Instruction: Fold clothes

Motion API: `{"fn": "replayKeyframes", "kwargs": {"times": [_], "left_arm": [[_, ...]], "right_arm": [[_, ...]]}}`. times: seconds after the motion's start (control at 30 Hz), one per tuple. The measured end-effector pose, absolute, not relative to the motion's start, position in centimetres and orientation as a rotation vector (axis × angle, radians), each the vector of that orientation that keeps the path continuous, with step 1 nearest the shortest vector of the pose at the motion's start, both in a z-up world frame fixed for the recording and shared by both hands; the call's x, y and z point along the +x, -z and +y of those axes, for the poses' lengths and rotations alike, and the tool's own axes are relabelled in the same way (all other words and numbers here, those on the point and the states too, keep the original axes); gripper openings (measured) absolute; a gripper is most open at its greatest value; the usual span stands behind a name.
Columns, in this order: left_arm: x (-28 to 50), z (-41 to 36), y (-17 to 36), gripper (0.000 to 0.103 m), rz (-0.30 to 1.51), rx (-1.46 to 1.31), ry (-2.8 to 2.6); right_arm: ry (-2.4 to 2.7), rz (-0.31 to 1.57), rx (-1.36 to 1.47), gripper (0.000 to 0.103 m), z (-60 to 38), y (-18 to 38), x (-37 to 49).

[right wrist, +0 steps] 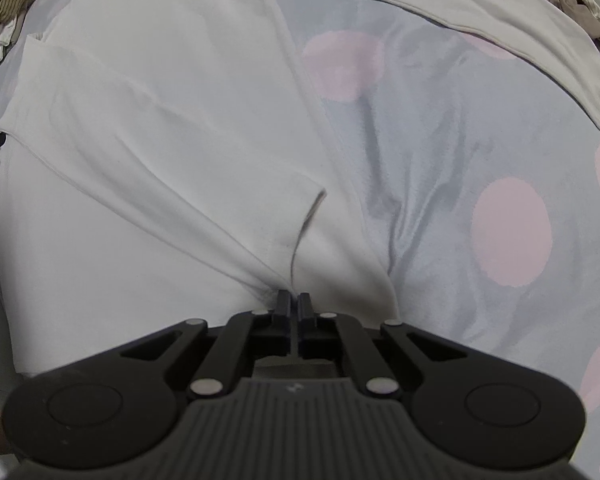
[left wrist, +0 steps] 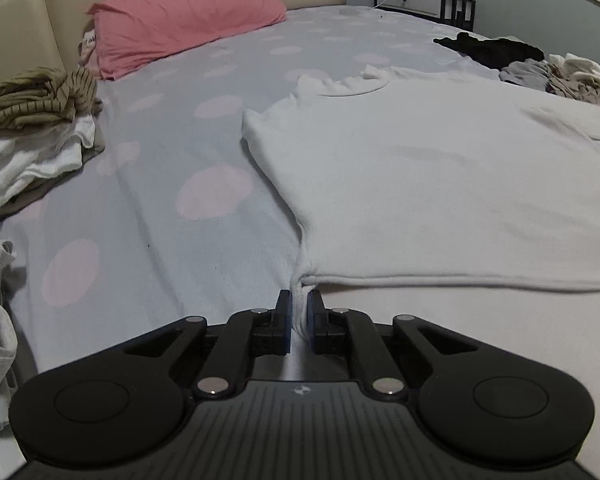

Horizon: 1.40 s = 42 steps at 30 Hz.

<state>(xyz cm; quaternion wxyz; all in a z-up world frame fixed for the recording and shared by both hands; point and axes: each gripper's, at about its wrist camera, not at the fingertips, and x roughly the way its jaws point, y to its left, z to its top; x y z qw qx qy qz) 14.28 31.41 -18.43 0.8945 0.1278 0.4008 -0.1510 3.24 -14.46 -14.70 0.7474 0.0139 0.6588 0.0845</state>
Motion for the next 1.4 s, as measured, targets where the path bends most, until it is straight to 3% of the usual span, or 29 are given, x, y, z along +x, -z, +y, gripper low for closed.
{"fn": "replayKeyframes", "kwargs": {"times": [0.2, 0.27, 0.3, 0.33, 0.5, 0.8, 0.97, 1.23, 1.4], "left_arm": [[13.7, 31.3, 17.7, 0.018, 0.871, 0.346, 0.349], [13.0, 31.3, 16.9, 0.02, 0.851, 0.441, 0.345], [12.7, 31.3, 16.4, 0.02, 0.831, 0.474, 0.342], [12.5, 31.3, 15.8, 0.02, 0.802, 0.492, 0.344], [14.3, 30.2, 14.7, 0.02, 0.731, 0.43, 0.378], [15.8, 28.5, 18.4, 0.02, 0.776, 0.427, 0.413], [15.2, 29.8, 18.4, 0.025, 0.785, 0.428, 0.412], [15.6, 28.7, 15.8, 0.026, 0.738, 0.407, 0.439], [16.6, 24.9, 16.3, 0.026, 0.726, 0.471, 0.521]], "right_arm": [[-0.187, 1.488, 0.011, 0.008, -13.4, 14.9, 3.3], [-0.163, 1.481, -0.036, 0.014, -13.0, 14.0, 3.1], [-0.151, 1.477, -0.059, 0.024, -12.8, 13.6, 3.0], [-0.131, 1.454, -0.082, 0.028, -12.7, 12.9, 2.9], [-0.155, 1.264, -0.109, 0.028, -9.9, 10.7, 4.3], [-0.458, 0.982, -0.227, 0.027, 0.4, 13.4, 8.8], [-0.48, 1.079, -0.328, 0.026, -0.7, 16.8, 8.3], [-0.392, 1.059, -0.148, 0.029, -7.8, 13.4, 8.9], [-0.129, 1.084, -0.086, 0.029, -17.6, 12.4, 10.8]]}}
